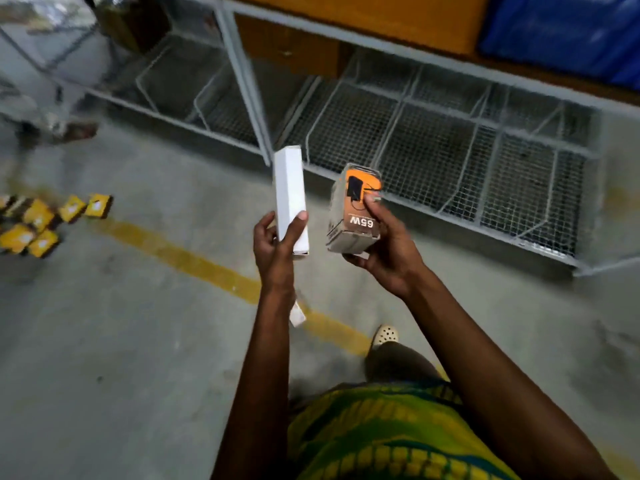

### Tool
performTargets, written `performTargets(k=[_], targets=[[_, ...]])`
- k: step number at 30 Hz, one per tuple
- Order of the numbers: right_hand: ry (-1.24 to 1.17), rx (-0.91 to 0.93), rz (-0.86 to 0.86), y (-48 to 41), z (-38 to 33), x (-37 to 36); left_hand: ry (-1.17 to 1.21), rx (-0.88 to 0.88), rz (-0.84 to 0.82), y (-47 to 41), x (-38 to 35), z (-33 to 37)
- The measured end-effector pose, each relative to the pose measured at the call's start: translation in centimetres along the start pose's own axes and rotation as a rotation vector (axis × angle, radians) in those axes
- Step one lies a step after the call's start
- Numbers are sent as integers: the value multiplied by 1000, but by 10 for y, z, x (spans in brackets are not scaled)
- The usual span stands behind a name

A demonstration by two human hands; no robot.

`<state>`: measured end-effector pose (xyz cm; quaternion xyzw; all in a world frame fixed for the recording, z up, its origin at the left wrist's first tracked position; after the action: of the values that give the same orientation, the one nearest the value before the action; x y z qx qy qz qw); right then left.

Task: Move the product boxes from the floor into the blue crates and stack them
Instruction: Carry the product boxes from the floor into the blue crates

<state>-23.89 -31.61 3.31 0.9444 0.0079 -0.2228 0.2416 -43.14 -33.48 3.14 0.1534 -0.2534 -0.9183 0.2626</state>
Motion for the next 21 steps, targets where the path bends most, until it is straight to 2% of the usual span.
performTargets(k=[7, 16, 21], targets=[[-204, 218, 130, -32, -153, 137, -80, -2, -288, 22, -237, -3], [-340, 541, 229, -69, -338, 228, -130, -132, -626, 30, -481, 50], [-393, 732, 196, -114, -441, 265, -44, -173, -757, 3, -596, 94]])
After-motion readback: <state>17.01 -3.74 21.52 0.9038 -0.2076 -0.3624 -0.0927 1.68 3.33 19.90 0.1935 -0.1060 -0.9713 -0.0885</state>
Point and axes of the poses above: each hand's wrist, its own y-axis away from the middle knuckle, its own x-axis out of the back of the hand, z = x × y, the point moved 9 cm from there along -y, towards the middle knuckle, and after that the axes turned 11 degrees about x, right-handed, at the moved point
